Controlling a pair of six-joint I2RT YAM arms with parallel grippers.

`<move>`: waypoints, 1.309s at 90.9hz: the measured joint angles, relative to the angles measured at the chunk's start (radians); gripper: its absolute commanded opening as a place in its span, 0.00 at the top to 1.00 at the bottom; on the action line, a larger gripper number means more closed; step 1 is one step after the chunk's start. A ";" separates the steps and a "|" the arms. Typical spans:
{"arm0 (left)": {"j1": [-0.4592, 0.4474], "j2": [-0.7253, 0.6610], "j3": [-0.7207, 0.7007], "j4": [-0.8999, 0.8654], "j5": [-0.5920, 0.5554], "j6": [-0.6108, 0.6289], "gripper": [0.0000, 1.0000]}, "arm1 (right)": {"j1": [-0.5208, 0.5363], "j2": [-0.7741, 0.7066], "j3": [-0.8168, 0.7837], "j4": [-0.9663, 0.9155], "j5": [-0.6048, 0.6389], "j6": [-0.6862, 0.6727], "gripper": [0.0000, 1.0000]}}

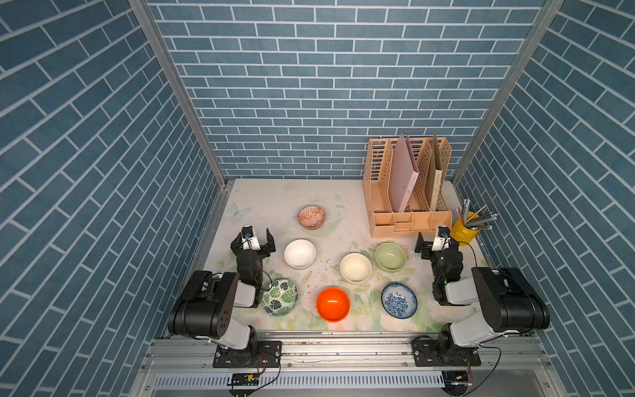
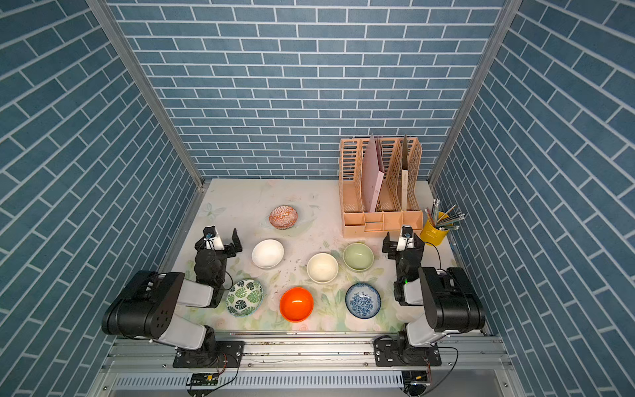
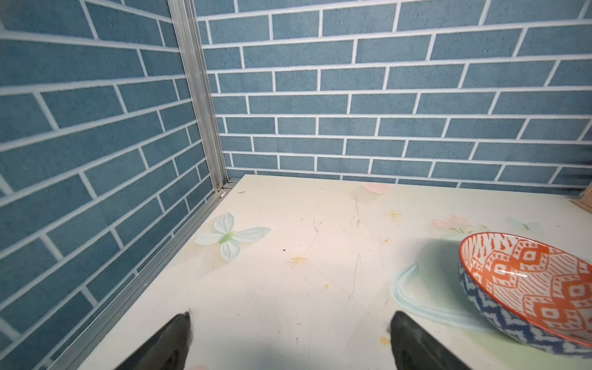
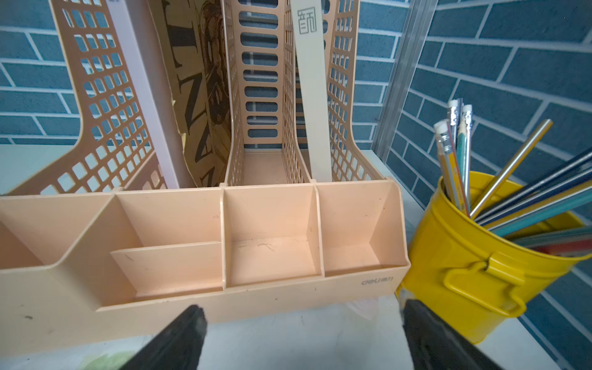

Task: Stack the bowls
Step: Pick up the bowl from the center of the board.

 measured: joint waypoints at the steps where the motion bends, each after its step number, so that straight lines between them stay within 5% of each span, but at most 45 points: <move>1: 0.000 0.000 0.000 0.000 0.000 0.000 0.00 | 0.000 0.000 0.000 0.000 0.000 0.000 0.00; 98: 0.000 -0.003 -0.004 0.003 -0.009 -0.002 0.00 | 0.000 0.000 0.000 0.000 -0.001 0.000 0.00; 119: -0.010 -0.256 -0.001 -0.162 -0.068 -0.029 0.00 | 0.000 -0.001 0.000 0.000 0.003 0.000 0.00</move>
